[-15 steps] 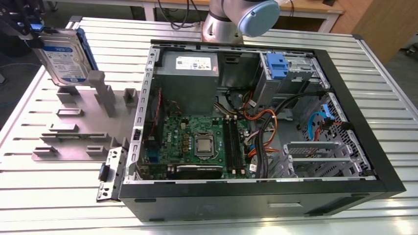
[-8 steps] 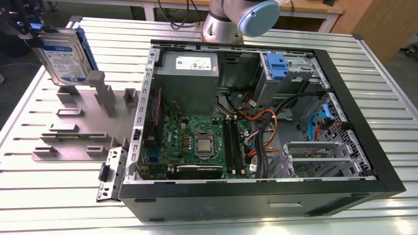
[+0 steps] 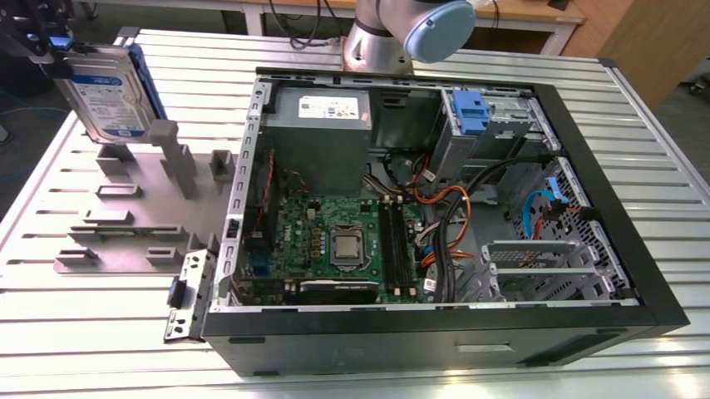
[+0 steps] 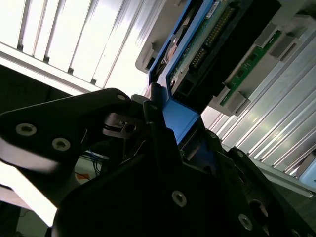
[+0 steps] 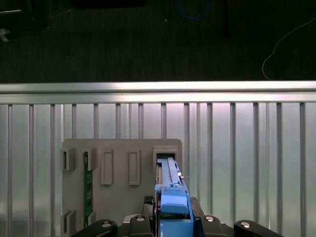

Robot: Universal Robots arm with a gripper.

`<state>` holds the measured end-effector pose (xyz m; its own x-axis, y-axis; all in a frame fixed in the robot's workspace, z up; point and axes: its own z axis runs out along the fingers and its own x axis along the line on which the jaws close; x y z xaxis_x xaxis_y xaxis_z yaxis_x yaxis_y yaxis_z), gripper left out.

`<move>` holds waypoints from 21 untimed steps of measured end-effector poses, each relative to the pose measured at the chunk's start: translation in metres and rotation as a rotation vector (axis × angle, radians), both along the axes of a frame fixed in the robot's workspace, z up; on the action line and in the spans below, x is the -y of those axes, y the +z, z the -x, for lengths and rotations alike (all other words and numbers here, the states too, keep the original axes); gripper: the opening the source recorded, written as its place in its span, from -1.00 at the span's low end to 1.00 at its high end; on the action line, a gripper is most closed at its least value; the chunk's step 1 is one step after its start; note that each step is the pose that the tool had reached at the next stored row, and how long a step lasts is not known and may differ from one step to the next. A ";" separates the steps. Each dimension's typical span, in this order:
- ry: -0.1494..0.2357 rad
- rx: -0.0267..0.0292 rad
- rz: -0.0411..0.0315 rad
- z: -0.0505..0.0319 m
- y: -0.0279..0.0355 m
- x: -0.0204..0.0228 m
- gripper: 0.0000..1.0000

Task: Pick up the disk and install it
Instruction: 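Pick up the disk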

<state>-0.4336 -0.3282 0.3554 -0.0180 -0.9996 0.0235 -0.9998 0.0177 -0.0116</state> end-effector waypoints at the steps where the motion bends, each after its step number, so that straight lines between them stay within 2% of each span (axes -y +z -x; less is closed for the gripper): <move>1: 0.000 0.0000 -0.0032 0.0000 0.0004 0.0000 -0.27; 4: 0.000 -0.0002 -0.0129 0.0000 0.0015 -0.0001 -0.27; 15: 0.000 0.0000 -0.0134 0.0000 0.0049 0.0000 -0.27; 17: 0.000 -0.0001 -0.0134 0.0000 0.0086 0.0000 -0.27; 21: 0.000 -0.0002 -0.0133 0.0000 0.0087 0.0000 -0.27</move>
